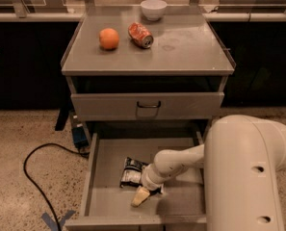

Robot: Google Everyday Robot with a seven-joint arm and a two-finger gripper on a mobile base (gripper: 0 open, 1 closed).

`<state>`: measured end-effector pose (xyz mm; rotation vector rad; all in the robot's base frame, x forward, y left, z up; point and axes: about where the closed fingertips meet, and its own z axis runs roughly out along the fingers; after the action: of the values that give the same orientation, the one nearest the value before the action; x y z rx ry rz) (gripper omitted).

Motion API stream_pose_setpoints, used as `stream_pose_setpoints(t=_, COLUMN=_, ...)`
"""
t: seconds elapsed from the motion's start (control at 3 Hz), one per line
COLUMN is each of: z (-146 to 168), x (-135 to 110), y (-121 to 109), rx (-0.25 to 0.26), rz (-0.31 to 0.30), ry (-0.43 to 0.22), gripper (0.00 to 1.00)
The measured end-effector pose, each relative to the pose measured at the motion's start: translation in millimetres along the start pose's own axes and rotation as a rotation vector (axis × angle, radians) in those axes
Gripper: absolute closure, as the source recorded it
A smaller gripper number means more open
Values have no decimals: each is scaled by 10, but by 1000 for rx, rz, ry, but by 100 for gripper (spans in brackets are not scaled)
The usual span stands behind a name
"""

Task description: Pick blue chip bag from middle drawer and place on counter

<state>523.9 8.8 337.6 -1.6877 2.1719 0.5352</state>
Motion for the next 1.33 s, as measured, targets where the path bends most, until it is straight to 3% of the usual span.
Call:
stream_pose_setpoints(t=1.0, z=-48, x=-62, y=-12, rx=5, rz=1, ry=3, gripper=88)
stream_pose_setpoints(t=1.33, z=-105, x=-94, y=-7, rx=5, rz=1, ry=3, gripper=100)
